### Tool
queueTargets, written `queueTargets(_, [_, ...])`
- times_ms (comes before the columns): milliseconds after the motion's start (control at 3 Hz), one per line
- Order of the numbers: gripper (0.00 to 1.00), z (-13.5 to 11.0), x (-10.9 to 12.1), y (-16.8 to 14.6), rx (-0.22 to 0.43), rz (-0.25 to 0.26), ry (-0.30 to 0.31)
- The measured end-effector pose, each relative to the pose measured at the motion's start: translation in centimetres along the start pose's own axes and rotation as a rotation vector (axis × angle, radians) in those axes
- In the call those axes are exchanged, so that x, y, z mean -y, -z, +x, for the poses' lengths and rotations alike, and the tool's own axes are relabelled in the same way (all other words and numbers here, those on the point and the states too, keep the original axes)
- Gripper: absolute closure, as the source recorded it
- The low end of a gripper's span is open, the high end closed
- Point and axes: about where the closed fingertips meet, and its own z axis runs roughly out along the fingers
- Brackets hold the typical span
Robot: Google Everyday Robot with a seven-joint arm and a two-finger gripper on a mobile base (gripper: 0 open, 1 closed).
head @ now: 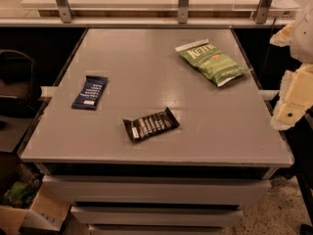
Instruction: Move green jalapeno chip bag near rxbar blueberry
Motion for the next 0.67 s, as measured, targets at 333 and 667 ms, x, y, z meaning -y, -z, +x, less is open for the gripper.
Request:
queueTargets(333, [0.0, 0.0, 0.01, 0.01, 0.0, 0.0, 0.0])
queueTargets(667, [0.0, -0.17, 0.6, 0.33, 0.0, 0.018, -0.012])
